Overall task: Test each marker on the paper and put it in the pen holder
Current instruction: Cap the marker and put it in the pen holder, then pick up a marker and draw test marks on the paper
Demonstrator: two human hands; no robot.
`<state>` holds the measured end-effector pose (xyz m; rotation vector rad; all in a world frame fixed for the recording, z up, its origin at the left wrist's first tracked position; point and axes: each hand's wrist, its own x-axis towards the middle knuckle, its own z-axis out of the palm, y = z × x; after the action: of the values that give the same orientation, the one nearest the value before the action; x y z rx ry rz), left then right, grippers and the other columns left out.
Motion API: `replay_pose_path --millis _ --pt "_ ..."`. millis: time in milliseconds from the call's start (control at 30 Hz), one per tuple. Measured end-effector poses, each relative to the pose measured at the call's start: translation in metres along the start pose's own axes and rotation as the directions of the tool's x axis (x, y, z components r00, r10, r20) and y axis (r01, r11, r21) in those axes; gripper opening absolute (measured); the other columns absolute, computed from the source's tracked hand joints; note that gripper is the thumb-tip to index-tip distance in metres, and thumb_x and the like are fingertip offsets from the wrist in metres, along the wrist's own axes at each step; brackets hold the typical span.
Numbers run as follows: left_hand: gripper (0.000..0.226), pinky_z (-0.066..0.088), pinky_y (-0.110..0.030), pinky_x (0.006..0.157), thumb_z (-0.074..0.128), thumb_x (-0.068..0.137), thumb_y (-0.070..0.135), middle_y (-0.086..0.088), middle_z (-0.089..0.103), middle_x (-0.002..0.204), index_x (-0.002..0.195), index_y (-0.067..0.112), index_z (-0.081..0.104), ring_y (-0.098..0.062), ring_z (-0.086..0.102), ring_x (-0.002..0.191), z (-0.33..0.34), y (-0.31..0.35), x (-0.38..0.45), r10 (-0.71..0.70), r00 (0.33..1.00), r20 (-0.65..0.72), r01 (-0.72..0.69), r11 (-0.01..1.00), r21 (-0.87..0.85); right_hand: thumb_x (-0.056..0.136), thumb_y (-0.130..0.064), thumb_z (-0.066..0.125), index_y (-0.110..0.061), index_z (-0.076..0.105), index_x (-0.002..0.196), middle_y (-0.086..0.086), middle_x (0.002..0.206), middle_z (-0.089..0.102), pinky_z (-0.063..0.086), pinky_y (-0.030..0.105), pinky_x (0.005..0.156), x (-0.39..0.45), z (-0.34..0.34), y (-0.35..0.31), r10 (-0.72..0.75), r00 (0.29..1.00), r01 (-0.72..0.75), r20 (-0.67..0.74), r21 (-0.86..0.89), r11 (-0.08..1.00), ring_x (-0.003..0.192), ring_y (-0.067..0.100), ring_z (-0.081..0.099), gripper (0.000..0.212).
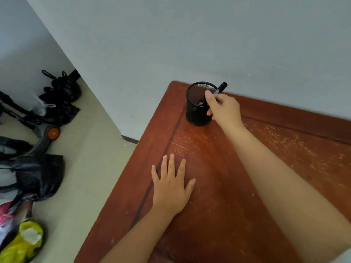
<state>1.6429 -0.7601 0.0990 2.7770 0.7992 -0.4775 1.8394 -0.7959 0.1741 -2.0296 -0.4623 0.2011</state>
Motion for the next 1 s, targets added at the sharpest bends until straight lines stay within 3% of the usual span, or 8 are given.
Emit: replay_pose_path --millis 100,200,333,400,500,600,833,1000 --pt "0.072 0.044 -0.059 0.083 0.002 0.092 0.052 -0.014 0.061 0.12 0.115 0.018 0.061 -0.033 0.056 0.112 -0.002 0.0 0.001 0.018 1.0 -0.012 -0.018 1.0 0.006 0.091 -0.041 0.042 -0.017 0.06 0.086 -0.002 0.057 0.056 0.041 0.015 0.054 -0.002 -0.001 -0.003 0.036 0.998 -0.037 0.056 0.017 0.999 0.043 0.001 0.051 0.03" --pt "0.072 0.044 -0.06 0.082 0.002 0.092 0.052 -0.015 0.061 0.12 0.114 0.018 0.061 -0.034 0.056 0.111 -0.002 0.0 0.0 0.03 1.0 0.001 -0.03 1.0 -0.006 0.091 -0.037 0.044 -0.014 0.056 0.11 -0.002 0.066 0.058 0.037 0.004 0.047 -0.013 -0.012 0.003 0.041 0.997 -0.045 0.064 0.063 0.997 0.045 -0.002 0.053 0.032" --pt "0.059 0.041 -0.063 0.085 0.021 0.089 0.05 -0.02 0.058 0.122 0.117 0.014 0.06 -0.037 0.053 0.114 -0.005 0.0 -0.003 0.051 0.998 -0.036 -0.049 0.998 0.051 0.089 -0.028 0.05 -0.013 0.047 0.124 -0.001 0.096 0.058 0.037 0.016 0.066 -0.057 -0.054 0.029 -0.026 0.996 0.035 0.083 -0.099 0.994 0.079 0.009 0.054 0.038" --pt "0.058 0.026 -0.062 0.1 0.028 0.088 0.047 -0.022 0.041 0.138 0.13 0.013 0.047 -0.037 0.035 0.13 -0.007 0.012 -0.007 0.072 0.995 -0.067 -0.071 0.997 0.014 0.088 -0.024 0.053 -0.011 0.046 0.126 0.006 0.116 0.055 0.035 0.017 0.08 -0.084 -0.085 0.055 -0.036 0.999 0.042 0.032 -0.227 0.973 0.093 0.013 0.05 0.04" --pt "0.054 0.003 -0.052 0.111 0.027 0.095 0.042 -0.013 0.007 0.153 0.143 0.018 0.018 -0.027 0.001 0.14 -0.007 0.048 -0.013 0.164 0.982 -0.091 -0.161 0.986 0.045 0.088 -0.021 0.053 -0.007 0.045 0.127 0.013 0.136 0.045 0.03 0.031 0.103 -0.126 -0.136 0.102 0.087 0.995 -0.099 -0.05 -0.363 0.927 0.123 0.023 0.043 0.043" --pt "0.053 0.002 -0.046 0.112 0.027 0.095 0.041 -0.008 0.0 0.154 0.143 0.021 0.014 -0.024 -0.004 0.14 -0.005 0.111 -0.023 0.315 0.947 -0.058 -0.312 0.949 0.052 0.087 -0.019 0.055 -0.003 0.047 0.125 0.016 0.138 0.043 0.023 0.034 0.108 -0.162 -0.194 0.147 0.211 0.965 -0.261 -0.158 -0.445 0.857 0.131 0.028 0.034 0.042" --pt "0.051 0.005 -0.046 0.113 0.03 0.095 0.038 -0.01 0.008 0.153 0.142 0.02 0.021 -0.025 0.001 0.141 0.033 0.275 -0.05 0.547 0.837 -0.02 -0.547 0.837 0.01 0.087 -0.016 0.054 0.004 0.051 0.118 0.025 0.128 0.051 0.033 0.04 0.101 -0.19 -0.34 0.222 0.326 0.821 -0.502 -0.468 -0.32 0.804 0.119 0.037 0.046 0.037" --pt "0.051 0.043 -0.06 0.083 0.033 0.077 0.041 -0.017 0.061 0.119 0.109 0.015 0.064 -0.035 0.055 0.112 0.061 0.354 -0.071 0.479 0.872 -0.1 -0.479 0.877 0.017 0.089 -0.02 0.05 0.004 0.046 0.122 0.026 0.13 0.048 0.031 0.046 0.105 -0.156 -0.424 0.283 0.262 0.845 -0.485 -0.466 -0.463 0.741 0.121 0.041 0.042 0.042"
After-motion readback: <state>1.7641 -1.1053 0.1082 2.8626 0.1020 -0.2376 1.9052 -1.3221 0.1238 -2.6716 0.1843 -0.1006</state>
